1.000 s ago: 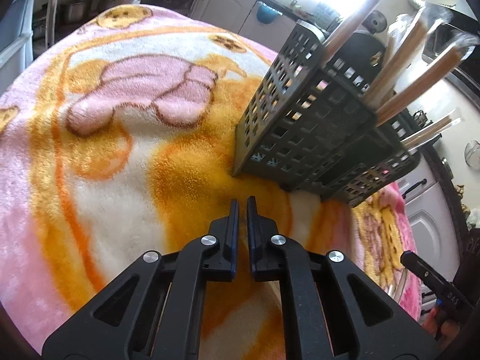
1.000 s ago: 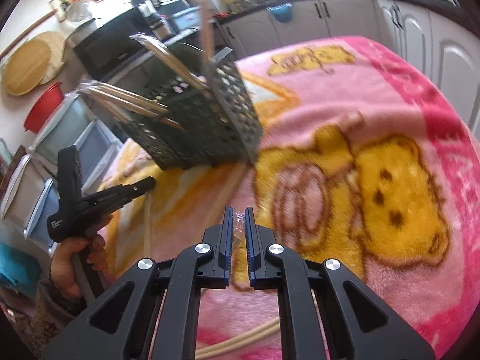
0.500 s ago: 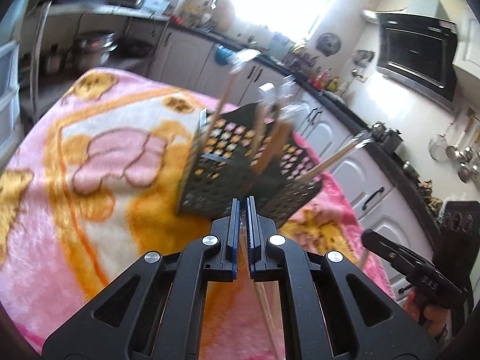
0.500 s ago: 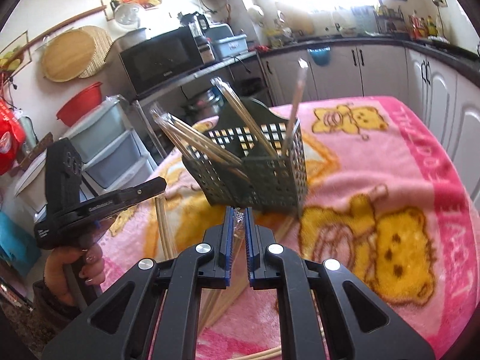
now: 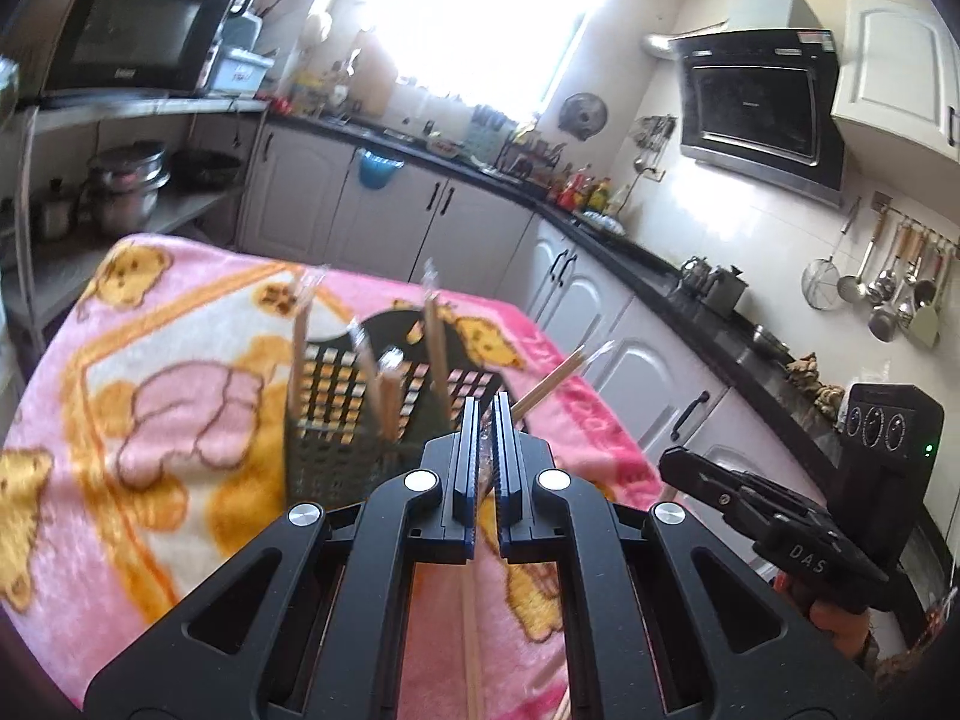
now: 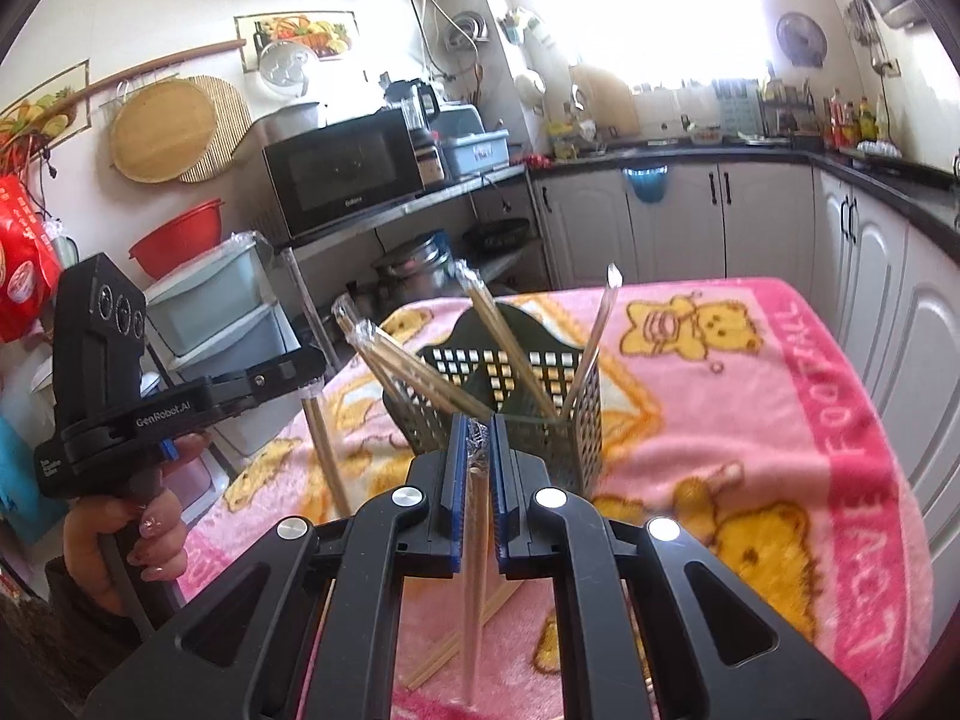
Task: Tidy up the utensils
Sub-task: 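Lift chopsticks with the left tool into the caddy while the right tool carries its own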
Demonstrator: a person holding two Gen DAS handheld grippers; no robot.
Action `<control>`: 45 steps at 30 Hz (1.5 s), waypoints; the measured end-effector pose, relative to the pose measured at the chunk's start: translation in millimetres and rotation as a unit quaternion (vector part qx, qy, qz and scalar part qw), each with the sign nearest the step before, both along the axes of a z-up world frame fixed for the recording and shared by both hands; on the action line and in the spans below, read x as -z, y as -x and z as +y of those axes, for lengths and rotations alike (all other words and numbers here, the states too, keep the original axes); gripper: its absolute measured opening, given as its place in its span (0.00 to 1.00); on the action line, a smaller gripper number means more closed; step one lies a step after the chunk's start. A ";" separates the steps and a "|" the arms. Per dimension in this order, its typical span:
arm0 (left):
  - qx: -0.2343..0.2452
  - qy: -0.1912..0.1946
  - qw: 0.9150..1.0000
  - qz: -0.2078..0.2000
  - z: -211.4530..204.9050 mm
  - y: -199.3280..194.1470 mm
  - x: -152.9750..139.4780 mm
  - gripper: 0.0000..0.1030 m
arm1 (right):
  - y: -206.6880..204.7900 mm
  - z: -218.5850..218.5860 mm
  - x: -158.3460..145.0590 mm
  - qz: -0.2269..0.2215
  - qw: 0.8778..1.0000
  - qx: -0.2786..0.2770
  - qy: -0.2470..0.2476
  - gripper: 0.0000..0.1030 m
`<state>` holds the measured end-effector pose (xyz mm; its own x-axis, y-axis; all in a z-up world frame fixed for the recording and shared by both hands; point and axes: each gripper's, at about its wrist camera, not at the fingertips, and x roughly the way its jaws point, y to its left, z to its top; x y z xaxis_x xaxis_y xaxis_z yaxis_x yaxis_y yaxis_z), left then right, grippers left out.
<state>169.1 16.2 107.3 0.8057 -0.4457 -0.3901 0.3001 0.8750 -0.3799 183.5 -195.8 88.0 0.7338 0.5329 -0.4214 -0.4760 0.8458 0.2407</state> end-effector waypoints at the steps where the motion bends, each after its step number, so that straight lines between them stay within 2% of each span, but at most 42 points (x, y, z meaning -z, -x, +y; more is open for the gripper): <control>1: 0.002 0.000 1.000 -0.004 -1.2 0.4 -2.6 0.02 | 0.5 -1.0 -2.1 -0.004 1.000 0.001 0.000 0.07; 20: 0.051 -0.007 0.996 -0.067 -37.6 -10.6 -54.7 0.02 | 4.3 -18.0 -43.7 -0.072 0.997 0.020 -0.017 0.07; 37: 0.037 0.033 0.994 -0.097 -24.9 -28.4 -86.2 0.02 | -1.0 -12.1 -78.5 -0.122 0.992 0.017 -0.032 0.07; 45: 0.025 0.037 0.992 -0.118 -20.4 -39.8 -107.4 0.02 | -9.7 -3.3 -98.8 -0.143 0.989 0.014 -0.037 0.07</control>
